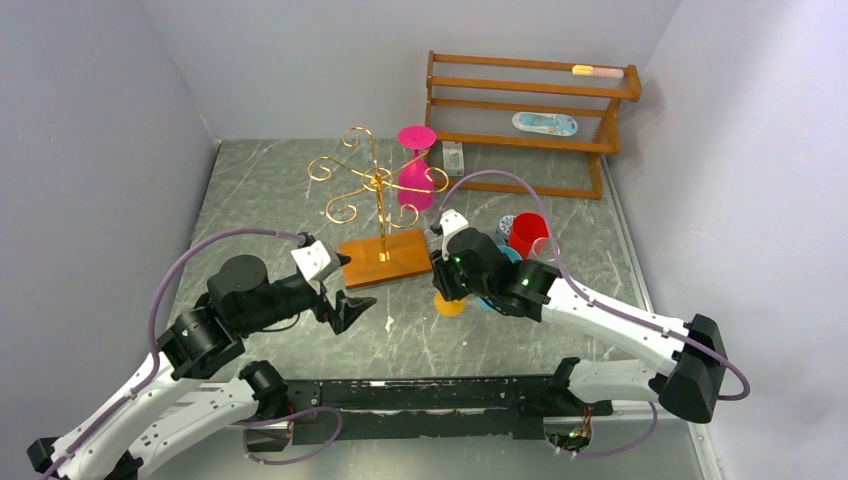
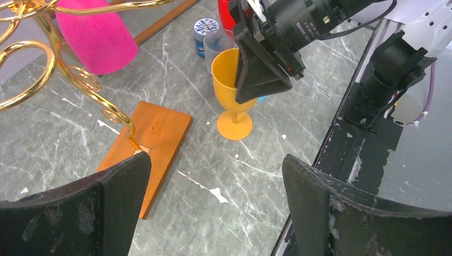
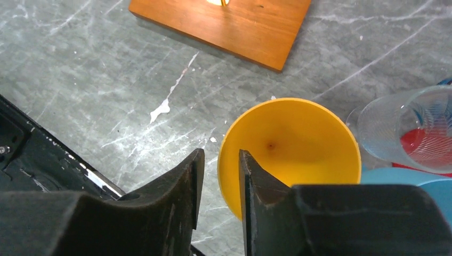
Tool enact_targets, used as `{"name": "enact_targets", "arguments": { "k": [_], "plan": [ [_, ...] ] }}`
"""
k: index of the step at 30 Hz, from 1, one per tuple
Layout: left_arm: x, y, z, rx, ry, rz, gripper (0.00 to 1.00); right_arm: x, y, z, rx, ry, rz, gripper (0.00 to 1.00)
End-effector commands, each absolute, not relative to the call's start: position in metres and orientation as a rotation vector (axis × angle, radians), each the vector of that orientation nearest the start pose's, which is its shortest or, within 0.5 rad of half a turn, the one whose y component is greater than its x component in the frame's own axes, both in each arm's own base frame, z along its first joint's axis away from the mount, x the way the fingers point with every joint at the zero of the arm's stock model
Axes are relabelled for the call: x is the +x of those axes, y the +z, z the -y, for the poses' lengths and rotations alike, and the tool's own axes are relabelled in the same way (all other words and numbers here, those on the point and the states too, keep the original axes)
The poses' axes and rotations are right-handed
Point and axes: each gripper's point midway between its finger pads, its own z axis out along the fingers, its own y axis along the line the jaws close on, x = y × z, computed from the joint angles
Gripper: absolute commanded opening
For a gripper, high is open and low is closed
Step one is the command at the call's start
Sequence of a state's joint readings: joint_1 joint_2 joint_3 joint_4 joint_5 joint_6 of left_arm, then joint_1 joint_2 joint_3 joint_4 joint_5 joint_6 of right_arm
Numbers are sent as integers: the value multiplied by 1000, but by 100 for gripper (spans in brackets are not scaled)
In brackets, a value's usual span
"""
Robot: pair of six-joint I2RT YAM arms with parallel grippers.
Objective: Take the wine glass off the wine glass rack
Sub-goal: Place the wine glass at the center of the board.
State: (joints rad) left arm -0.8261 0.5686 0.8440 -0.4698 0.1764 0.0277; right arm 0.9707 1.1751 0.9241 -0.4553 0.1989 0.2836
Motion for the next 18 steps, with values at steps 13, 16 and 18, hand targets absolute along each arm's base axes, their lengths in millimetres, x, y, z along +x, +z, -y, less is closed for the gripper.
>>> {"name": "enact_targets", "arguments": {
  "k": [13,16,18],
  "plan": [
    [158,301,202,774,-720,-1627,97,199,245,-251,-445,606,-2079,46],
    [159,302,201,754,-723,-1630,97,203,265,-239,-341,612,-2020,49],
    [159,301,200,753,-719,-1636,97,210,275,-228,-249,587,-1994,59]
  ]
}}
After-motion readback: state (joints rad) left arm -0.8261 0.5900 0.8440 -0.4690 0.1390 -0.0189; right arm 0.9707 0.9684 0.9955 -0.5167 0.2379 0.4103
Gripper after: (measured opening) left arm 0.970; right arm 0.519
